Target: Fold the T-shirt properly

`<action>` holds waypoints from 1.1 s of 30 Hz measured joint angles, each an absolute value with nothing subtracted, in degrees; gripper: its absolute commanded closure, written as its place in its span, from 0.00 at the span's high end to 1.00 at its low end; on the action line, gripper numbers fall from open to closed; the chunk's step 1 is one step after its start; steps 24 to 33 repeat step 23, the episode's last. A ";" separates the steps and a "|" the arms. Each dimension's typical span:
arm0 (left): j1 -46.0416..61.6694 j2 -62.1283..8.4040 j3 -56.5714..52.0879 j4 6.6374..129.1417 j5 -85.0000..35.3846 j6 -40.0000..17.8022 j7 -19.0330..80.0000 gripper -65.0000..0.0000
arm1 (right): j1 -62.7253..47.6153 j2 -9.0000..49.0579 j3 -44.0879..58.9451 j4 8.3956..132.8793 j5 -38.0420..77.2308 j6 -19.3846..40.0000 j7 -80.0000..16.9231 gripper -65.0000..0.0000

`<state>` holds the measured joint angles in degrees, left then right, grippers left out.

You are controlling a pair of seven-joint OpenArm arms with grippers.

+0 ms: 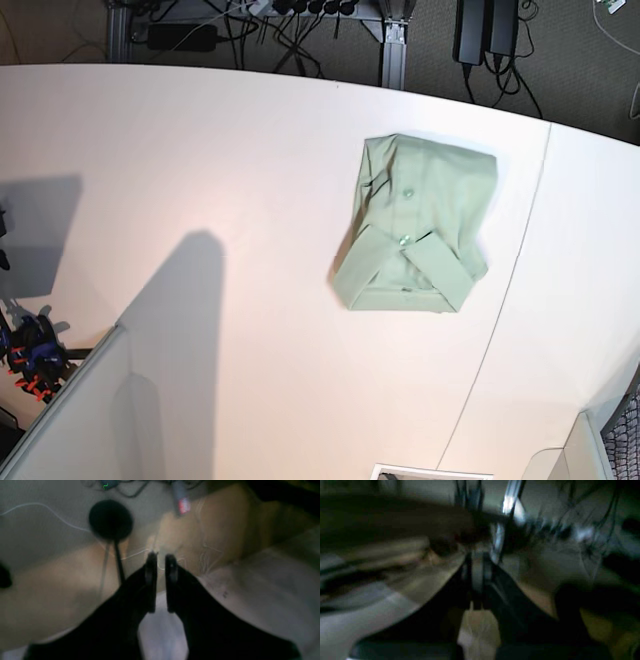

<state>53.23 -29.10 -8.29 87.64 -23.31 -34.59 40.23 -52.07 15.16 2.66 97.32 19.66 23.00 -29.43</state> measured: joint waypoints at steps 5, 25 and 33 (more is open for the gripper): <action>42.85 -28.77 3.62 68.75 -18.85 -31.11 39.46 0.09 | -43.77 15.86 -2.04 77.23 16.69 20.62 -31.11 0.00; 6.79 -16.21 29.56 26.41 -18.06 -22.04 26.46 0.09 | -17.47 12.71 -2.00 50.98 11.57 18.41 -32.82 0.00; 6.79 -16.21 29.56 26.41 -18.06 -22.04 26.46 0.09 | -17.47 12.71 -2.00 50.98 11.57 18.41 -32.82 0.00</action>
